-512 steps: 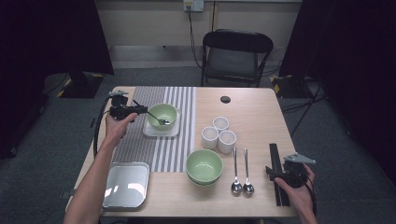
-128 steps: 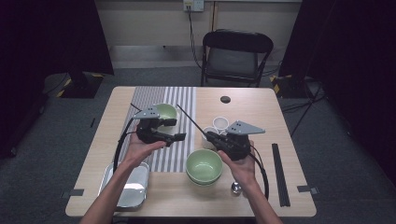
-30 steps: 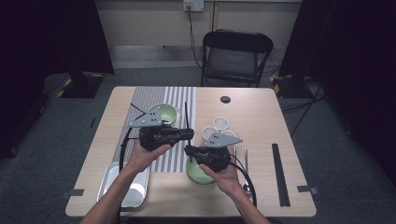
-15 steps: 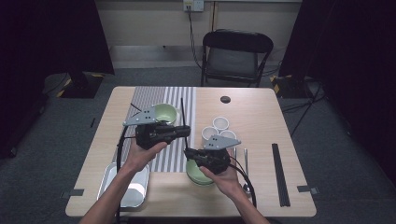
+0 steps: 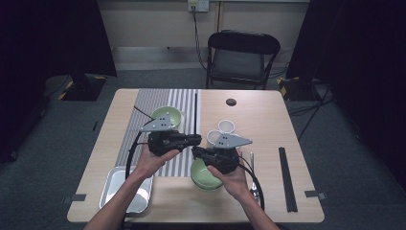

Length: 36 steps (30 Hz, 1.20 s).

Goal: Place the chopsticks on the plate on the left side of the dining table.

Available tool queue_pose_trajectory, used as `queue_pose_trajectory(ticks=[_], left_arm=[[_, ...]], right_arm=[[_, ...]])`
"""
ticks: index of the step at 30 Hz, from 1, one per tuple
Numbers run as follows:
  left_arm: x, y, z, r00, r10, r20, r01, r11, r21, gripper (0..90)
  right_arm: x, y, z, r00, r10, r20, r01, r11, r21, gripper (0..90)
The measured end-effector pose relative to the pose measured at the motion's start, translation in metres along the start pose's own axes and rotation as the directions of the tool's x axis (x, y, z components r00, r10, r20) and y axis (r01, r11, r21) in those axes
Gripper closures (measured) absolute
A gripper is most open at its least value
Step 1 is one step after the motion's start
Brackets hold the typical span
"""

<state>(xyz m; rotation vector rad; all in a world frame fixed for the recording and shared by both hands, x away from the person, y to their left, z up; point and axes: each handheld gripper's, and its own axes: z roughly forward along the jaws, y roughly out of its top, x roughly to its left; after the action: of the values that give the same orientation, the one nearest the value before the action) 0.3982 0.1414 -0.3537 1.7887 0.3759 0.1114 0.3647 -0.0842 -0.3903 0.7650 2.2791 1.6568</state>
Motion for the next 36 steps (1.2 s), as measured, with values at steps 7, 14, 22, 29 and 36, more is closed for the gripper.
queue_pose_trajectory(ticks=[7,14,22,29,36], left_arm=[[0.004,0.002,-0.007,0.9997,-0.018,0.014,0.019,0.9993,-0.032,84.8],[0.005,0.002,-0.007,0.9997,-0.016,0.017,0.017,0.9988,-0.045,84.7],[0.006,-0.002,-0.003,0.9995,-0.013,0.029,0.014,0.9996,-0.025,84.6],[0.01,-0.002,-0.006,0.9995,-0.019,0.025,0.02,0.9995,-0.023,84.8],[0.017,-0.005,-0.01,0.9995,-0.029,-0.015,0.028,0.9995,-0.015,84.8]], right_arm=[[0.0,-0.004,0.003,0.9999,-0.007,-0.008,0.007,1.0,0.024,80.2],[0.001,-0.002,0.003,0.9998,-0.015,-0.012,0.015,1.0,0.024,85.5],[0.0,-0.002,0.004,0.9998,-0.007,-0.019,0.007,1.0,0.022,85.5],[-0.001,-0.006,0.006,1.0,-0.007,0.0,0.007,0.999,0.04,68.2],[-0.004,-0.001,-0.002,0.9998,-0.003,0.019,0.002,0.999,0.033,46.4]])
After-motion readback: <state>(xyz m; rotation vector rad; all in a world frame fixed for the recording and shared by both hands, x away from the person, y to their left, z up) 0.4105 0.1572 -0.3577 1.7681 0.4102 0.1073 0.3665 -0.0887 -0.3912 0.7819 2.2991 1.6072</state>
